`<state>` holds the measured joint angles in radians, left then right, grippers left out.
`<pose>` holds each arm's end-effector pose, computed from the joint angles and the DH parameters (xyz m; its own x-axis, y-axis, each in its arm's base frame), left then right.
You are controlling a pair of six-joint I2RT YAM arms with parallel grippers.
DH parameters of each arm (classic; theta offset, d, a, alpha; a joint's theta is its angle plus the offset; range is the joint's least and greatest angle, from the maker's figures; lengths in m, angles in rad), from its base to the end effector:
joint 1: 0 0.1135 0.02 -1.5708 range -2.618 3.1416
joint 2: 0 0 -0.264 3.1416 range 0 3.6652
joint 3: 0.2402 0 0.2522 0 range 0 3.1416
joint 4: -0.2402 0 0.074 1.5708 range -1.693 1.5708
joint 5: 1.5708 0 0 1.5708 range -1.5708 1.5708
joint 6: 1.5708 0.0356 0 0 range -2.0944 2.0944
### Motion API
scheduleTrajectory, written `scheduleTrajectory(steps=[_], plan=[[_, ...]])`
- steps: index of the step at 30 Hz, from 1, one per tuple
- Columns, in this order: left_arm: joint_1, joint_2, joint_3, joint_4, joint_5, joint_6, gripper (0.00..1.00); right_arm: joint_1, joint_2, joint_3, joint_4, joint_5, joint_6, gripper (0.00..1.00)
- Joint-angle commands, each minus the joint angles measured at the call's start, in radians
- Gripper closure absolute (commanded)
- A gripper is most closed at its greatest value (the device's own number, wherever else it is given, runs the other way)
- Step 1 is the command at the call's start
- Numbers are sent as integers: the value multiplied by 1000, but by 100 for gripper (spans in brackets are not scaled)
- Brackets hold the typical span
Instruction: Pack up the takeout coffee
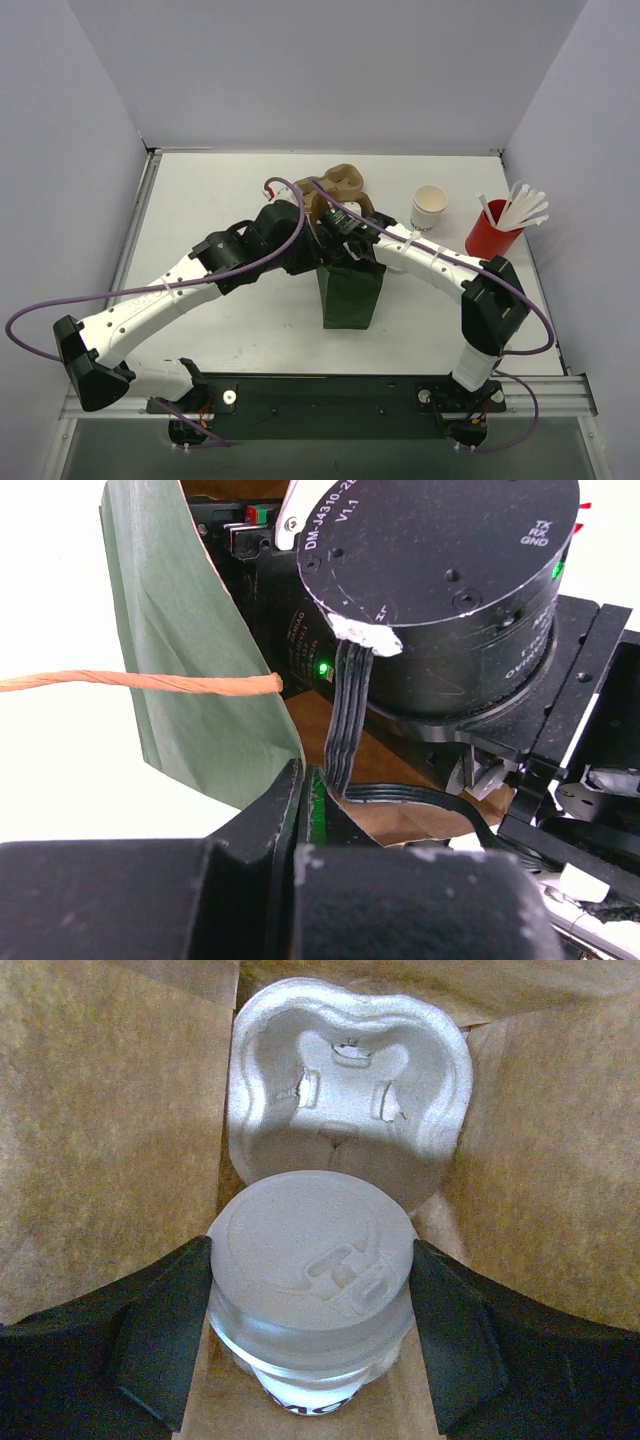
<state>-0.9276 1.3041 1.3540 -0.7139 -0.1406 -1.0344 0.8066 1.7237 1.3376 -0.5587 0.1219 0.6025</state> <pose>0.1708 -0.2196 0.3730 -0.8130 -0.3343 -0.4767 0.0534 0.7725 -0.6328 0.2618 0.2669 0.2492 -0.8402 -0.0636 -0.5386 -0.2320 0.9398 0.2508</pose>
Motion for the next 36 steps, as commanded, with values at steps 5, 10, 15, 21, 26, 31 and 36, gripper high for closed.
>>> scheduleTrajectory(steps=[5,10,15,21,26,31,36], plan=[[18,-8,10,67,-25,13,100,19,36,-61,-173,-71,6,38],[21,-5,14,70,-22,13,100,20,21,-71,-173,-59,10,41],[24,-9,5,71,-30,8,100,45,-15,-104,-139,-4,22,42],[30,-11,-6,67,-28,0,100,71,-75,-172,-57,45,45,43],[30,-11,-4,70,-25,0,100,85,-105,-228,-10,82,52,43],[30,-17,-9,76,-19,4,100,85,-87,-236,8,78,51,43],[30,-25,-13,87,-10,10,100,85,-92,-270,43,76,56,43]])
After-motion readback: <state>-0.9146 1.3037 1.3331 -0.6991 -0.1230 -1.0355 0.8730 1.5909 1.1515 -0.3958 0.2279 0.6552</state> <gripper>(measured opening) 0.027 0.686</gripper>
